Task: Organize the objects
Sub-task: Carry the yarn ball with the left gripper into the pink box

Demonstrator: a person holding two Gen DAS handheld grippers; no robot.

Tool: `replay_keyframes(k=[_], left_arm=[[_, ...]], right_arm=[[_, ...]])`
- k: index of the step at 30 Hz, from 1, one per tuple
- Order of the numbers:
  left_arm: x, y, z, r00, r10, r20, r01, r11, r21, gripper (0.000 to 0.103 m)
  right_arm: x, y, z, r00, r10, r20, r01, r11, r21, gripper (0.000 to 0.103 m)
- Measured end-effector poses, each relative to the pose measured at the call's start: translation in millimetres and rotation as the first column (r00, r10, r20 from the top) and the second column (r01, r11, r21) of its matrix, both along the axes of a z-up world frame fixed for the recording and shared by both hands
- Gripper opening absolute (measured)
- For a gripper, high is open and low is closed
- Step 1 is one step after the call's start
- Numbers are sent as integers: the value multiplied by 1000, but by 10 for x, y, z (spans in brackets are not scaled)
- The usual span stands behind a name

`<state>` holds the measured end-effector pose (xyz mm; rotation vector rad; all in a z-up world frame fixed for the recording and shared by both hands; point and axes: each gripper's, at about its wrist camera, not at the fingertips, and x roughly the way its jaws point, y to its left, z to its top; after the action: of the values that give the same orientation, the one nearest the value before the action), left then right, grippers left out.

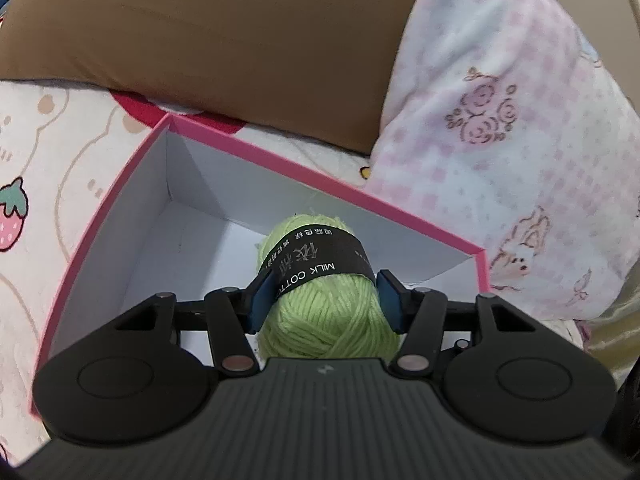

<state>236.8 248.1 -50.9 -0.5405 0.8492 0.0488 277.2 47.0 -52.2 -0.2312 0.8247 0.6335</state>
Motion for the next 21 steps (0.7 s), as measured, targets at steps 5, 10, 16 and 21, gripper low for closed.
replay_keyframes(k=[5, 10, 16, 21], left_arm=[[53, 48, -174, 999, 7, -33, -7, 1000, 3, 54], [78, 118, -294, 998, 14, -56, -16, 999, -28, 53], [110, 90, -336, 997, 10, -75, -11, 1000, -18, 53], [119, 76, -353, 996, 6, -88, -7, 1000, -14, 53]], right_arm=[[119, 46, -143, 998, 1, -58, 0, 1000, 10, 44], [193, 89, -243, 996, 2, -84, -3, 1000, -12, 44], [347, 150, -312, 987, -19, -161, 10, 999, -52, 45], [440, 179, -353, 976, -51, -213, 39, 997, -61, 43]])
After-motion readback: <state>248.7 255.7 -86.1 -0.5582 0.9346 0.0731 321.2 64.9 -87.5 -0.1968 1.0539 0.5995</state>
